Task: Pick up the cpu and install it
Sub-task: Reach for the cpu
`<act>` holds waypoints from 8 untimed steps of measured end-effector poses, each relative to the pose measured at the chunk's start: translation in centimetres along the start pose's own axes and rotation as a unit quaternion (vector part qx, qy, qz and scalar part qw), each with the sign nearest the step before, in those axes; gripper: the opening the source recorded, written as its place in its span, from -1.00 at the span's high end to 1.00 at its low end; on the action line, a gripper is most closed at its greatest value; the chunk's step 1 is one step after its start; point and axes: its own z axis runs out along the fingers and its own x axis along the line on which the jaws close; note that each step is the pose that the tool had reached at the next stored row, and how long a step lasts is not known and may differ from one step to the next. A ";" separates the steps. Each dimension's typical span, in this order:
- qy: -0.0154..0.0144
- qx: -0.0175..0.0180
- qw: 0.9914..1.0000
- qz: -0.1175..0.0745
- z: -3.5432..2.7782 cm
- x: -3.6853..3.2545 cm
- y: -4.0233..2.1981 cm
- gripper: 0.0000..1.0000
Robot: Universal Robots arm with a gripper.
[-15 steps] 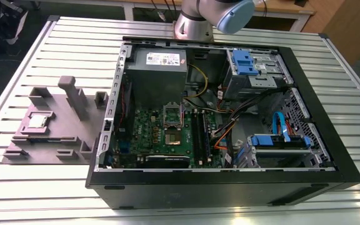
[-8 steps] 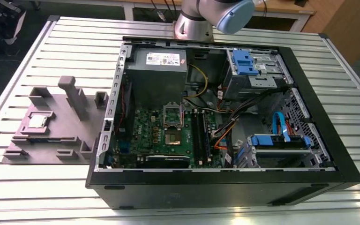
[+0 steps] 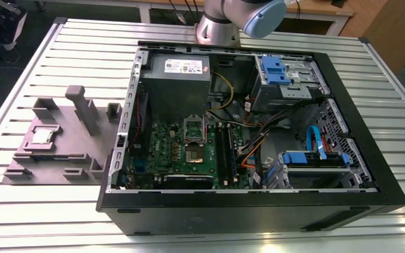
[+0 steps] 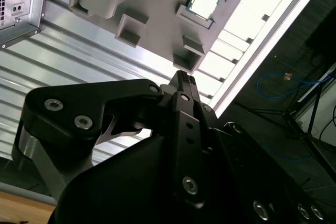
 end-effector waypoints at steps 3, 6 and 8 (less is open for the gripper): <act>0.000 0.000 1.000 0.000 0.02 0.13 -0.01 0.80; 0.000 0.000 1.000 0.000 0.03 0.25 -0.02 0.80; 0.000 0.000 1.000 0.000 0.04 0.33 -0.03 0.80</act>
